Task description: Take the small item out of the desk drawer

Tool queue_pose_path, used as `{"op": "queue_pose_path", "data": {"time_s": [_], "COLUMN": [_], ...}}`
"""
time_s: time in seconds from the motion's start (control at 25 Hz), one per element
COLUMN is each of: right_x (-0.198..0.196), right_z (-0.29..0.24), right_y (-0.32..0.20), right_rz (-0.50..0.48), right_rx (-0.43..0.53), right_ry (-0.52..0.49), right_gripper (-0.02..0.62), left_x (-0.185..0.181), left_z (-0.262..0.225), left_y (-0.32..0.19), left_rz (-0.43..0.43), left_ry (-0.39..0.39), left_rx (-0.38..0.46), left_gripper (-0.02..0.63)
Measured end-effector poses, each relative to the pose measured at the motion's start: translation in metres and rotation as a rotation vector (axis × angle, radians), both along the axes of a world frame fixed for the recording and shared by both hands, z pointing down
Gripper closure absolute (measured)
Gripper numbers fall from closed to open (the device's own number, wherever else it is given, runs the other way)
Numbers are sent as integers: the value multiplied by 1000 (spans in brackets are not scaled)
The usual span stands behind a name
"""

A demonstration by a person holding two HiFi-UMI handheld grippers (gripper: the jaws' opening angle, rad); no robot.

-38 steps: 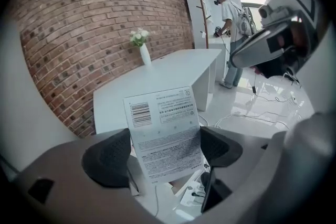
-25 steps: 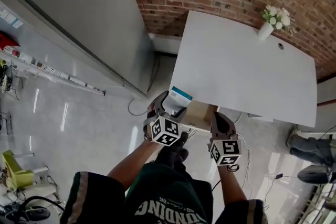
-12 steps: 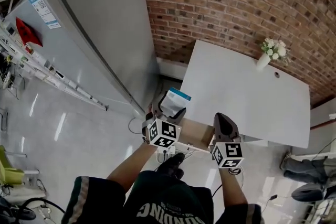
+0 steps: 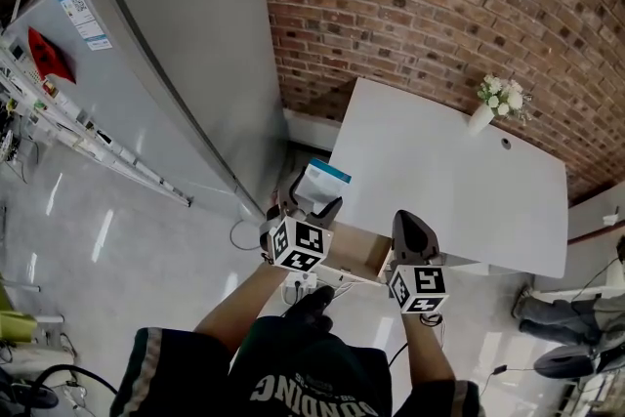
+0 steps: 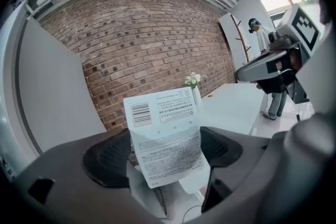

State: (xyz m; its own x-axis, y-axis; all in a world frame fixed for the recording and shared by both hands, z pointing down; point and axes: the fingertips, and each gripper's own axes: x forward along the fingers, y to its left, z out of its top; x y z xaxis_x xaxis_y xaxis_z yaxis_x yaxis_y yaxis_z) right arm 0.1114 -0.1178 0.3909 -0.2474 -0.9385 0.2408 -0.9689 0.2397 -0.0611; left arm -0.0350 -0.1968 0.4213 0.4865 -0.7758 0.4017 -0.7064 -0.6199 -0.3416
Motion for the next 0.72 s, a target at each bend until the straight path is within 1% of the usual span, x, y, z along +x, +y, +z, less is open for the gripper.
{"op": "queue_pose_path", "data": {"time_s": [0.4,0.72], "right_x": [0,-3], "right_z": [3,5], "right_y": [4,7], "right_rz": [4,0], "right_rx": [-11,-19], "right_ry": [-2,-6], "right_gripper": [572,572], "left_x": [4,4], "left_z": [0,7], "left_y": [3,9], "left_rz": [20,33], "left_ry": [-8,-11], "left_rx": [2,-16], "left_gripper": [173,172]}}
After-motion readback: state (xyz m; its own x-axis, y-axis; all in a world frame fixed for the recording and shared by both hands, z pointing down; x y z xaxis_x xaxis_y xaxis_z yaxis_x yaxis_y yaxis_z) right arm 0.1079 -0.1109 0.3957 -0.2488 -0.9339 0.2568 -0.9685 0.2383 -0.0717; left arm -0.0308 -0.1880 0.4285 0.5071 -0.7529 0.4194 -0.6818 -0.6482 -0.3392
